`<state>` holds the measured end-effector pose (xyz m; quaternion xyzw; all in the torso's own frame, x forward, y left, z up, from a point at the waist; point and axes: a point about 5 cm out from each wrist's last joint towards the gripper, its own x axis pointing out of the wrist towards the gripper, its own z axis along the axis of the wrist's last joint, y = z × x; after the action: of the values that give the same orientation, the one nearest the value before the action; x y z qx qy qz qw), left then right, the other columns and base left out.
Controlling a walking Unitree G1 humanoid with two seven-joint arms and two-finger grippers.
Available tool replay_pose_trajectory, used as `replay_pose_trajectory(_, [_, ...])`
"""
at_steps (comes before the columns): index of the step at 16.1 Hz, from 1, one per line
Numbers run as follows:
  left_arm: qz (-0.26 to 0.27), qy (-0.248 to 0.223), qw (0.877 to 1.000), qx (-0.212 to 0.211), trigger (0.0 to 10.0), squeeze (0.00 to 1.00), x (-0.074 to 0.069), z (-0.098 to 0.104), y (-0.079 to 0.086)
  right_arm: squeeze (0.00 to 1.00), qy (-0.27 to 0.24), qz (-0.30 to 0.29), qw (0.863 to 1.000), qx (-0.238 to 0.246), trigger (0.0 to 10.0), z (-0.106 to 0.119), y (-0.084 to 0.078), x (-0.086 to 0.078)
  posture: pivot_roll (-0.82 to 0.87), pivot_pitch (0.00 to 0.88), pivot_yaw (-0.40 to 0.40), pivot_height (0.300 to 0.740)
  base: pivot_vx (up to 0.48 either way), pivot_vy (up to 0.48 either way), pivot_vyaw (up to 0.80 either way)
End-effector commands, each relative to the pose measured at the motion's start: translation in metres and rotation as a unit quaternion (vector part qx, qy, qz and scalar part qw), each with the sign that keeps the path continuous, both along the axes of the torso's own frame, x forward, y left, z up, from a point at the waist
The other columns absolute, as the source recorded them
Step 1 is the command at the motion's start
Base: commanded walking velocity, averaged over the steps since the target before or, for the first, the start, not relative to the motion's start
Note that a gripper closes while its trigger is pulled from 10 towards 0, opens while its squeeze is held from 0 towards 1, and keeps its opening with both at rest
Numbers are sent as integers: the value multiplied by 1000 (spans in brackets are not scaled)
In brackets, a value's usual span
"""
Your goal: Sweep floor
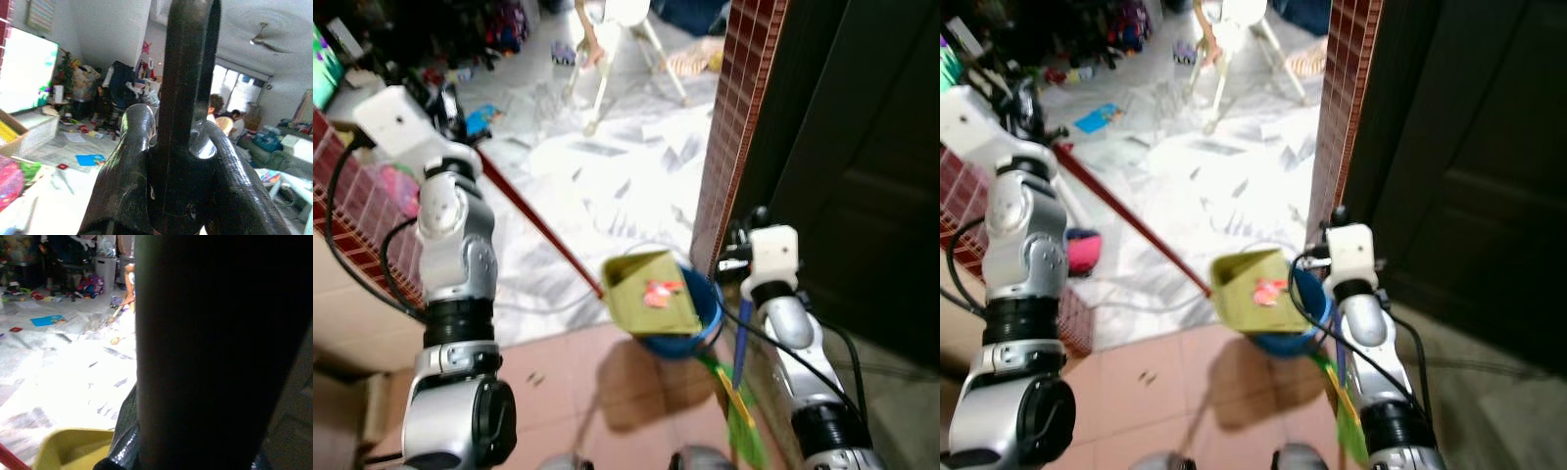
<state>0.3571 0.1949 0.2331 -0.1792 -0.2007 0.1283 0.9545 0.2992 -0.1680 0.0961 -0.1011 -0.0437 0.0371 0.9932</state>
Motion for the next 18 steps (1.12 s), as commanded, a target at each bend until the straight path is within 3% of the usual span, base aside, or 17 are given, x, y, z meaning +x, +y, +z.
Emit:
replay_pose_trajectory(1, [21, -35, 999, -5, 10000, 0, -2, 15, 8, 0, -22, 13, 1000, -5, 10000, 10, 8, 4, -82, 0, 67, 740, 0, 0, 0])
replay_pose_trajectory(6, [26, -47, 997, 49, 10000, 0, -3, 17, -4, 0, -23, 12, 1000, -7, 10000, 11, 8, 5, -84, 0, 64, 740, 0, 0, 0])
replay_pose_trajectory(10, [-1, -58, 992, 112, 10000, 0, -6, 9, -37, 0, -24, 14, 1000, -7, 10000, 11, 9, 5, -84, 0, 62, 740, 0, 0, 0])
replay_pose_trajectory(13, [-60, -76, 984, 150, 10000, 0, -11, 8, -68, 0, -25, 13, 1000, -8, 10000, 11, 9, 6, -85, 0, 62, 740, 0, 0, 0])
replay_pose_trajectory(14, [-114, -101, 969, 197, 10000, 0, -15, 11, -90, 0, -25, 13, 1000, -8, 10000, 11, 9, 6, -84, 0, 61, 740, 0, 0, 0])
replay_pose_trajectory(15, [-128, -106, 964, 206, 10000, 0, -16, 11, -95, 0, -25, 13, 1000, -9, 10000, 11, 9, 6, -84, 0, 61, 740, 0, 0, 0])
replay_pose_trajectory(16, [-196, -136, 937, 256, 10000, 0, -22, 16, -117, 0, -25, 13, 1000, -8, 10000, 11, 10, 6, -82, 0, 61, 740, 0, 0, 0])
replay_pose_trajectory(18, [-271, -179, 892, 315, 10000, 0, -33, 24, -143, 0, -25, 14, 1000, -9, 10000, 11, 11, 7, -77, 0, 58, 740, 0, 0, 0])
